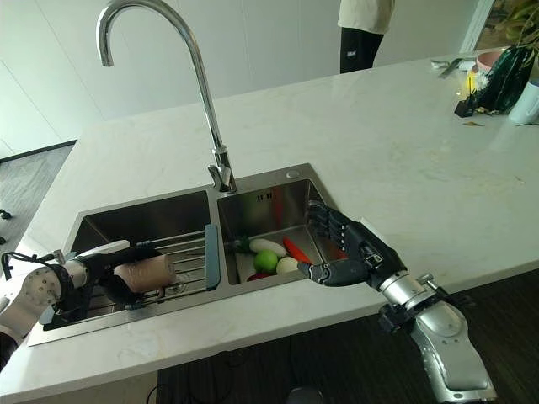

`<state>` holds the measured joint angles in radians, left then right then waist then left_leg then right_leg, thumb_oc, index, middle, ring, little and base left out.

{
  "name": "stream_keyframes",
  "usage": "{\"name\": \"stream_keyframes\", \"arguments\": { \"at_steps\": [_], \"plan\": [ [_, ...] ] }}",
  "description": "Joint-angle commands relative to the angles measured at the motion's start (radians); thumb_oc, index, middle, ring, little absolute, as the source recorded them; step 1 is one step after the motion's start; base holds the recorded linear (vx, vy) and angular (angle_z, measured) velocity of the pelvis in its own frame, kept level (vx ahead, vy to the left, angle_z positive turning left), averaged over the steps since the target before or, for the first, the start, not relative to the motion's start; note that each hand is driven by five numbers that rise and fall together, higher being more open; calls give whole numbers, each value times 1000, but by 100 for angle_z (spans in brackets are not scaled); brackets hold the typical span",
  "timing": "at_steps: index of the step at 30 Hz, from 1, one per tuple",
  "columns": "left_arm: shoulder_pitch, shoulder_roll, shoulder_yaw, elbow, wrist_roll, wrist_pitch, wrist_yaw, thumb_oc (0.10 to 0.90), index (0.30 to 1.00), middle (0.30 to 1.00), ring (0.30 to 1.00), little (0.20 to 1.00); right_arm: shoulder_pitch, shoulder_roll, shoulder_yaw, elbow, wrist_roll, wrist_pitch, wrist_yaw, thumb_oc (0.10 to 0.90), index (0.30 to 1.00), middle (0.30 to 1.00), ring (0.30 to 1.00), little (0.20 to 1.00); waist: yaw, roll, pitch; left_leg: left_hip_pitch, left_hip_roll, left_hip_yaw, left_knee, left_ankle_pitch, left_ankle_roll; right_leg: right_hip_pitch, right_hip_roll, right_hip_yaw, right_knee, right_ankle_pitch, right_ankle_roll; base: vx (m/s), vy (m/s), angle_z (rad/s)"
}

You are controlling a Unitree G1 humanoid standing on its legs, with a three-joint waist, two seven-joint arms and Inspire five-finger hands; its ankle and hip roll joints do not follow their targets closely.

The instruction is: Place the dishes in the dishwasher.

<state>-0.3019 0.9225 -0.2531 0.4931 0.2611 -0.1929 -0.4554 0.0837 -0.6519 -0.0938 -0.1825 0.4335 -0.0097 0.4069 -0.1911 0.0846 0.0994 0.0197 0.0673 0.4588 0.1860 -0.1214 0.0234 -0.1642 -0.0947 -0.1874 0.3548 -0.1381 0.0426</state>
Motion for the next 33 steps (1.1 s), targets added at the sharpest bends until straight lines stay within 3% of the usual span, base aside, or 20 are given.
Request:
{"name": "stream_keyframes", "arguments": {
  "at_steps": [1, 7, 8, 9, 19, 24, 27, 28, 32, 33],
  "plan": [
    [-122, 14, 30, -2, 14, 8, 73, 800, 900, 900, 900, 900, -110, 19, -69, -51, 21, -87, -3, 800, 900, 900, 900, 900, -3, -8, -56, -12, 12, -35, 114, -138, -33, 75, -4, -35, -55, -34, 101, 0, 0, 0],
    [-104, -18, 24, 9, 46, 76, 64, 800, 900, 900, 900, 900, -105, 30, -69, -54, 14, -86, 0, 800, 900, 900, 900, 900, -2, -11, -55, -12, 13, -36, 114, -139, -32, 74, -3, -35, -55, -35, 101, 0, 0, 0],
    [-94, -31, 23, 27, 66, 109, 69, 549, 524, 524, 524, 524, -103, 35, -68, -56, 12, -83, -1, 800, 900, 900, 900, 900, -2, -12, -55, -12, 13, -36, 114, -138, -32, 75, -3, -35, -55, -35, 101, 0, 0, 0],
    [-90, -35, 25, 37, 71, 118, 70, 400, 300, 300, 300, 300, -101, 36, -69, -56, 12, -83, 0, 800, 900, 900, 900, 900, -2, -12, -54, -12, 12, -37, 114, -138, -32, 74, -2, -34, -55, -35, 101, 0, 0, 0],
    [-39, -50, 56, 53, 75, 84, 153, 400, 300, 300, 300, 300, -87, 44, -70, -54, 6, -80, 2, 800, 900, 900, 900, 900, 4, -11, -48, -15, 10, -40, 114, -135, -35, 74, -7, -38, -55, -31, 103, 0, 0, 0],
    [-22, -48, 87, 14, 27, 30, 225, 400, 300, 300, 300, 300, -80, 52, -73, -49, 2, -90, -2, 800, 900, 900, 900, 900, 14, -17, -48, -19, 6, -45, 114, -136, -34, 76, -12, -47, -55, -30, 104, 0, -3, 1],
    [0, -44, 150, -40, -26, -24, 305, 400, 300, 300, 300, 300, -76, 60, -83, -49, 4, -95, -7, 800, 900, 900, 900, 900, 29, -22, -48, -23, 3, -55, 114, -134, -33, 79, -15, -55, -55, -30, 103, 9, -12, 9],
    [33, -40, 221, -119, -46, -68, 381, 400, 300, 300, 300, 300, -72, 72, -90, -54, -4, -95, -12, 800, 900, 900, 900, 900, 42, -26, -47, -27, 2, -66, 114, -132, -34, 81, -18, -61, -55, -33, 100, 14, -9, 13],
    [71, -44, 292, -208, -64, -104, 439, 400, 300, 300, 300, 300, -71, 87, -94, -59, -13, -95, -22, 800, 900, 900, 900, 900, 58, -31, -48, -31, 3, -80, 114, -131, -36, 86, -22, -68, -55, -38, 98, 18, -16, 9],
    [136, -51, 386, -333, -122, -151, 515, 400, 300, 300, 300, 300, -65, 102, -110, -73, -17, -93, -35, 800, 900, 900, 900, 900, 79, -36, -48, -36, 5, -95, 114, -130, -39, 91, -27, -80, -55, -44, 95, 17, -40, 20]
  ]
}}
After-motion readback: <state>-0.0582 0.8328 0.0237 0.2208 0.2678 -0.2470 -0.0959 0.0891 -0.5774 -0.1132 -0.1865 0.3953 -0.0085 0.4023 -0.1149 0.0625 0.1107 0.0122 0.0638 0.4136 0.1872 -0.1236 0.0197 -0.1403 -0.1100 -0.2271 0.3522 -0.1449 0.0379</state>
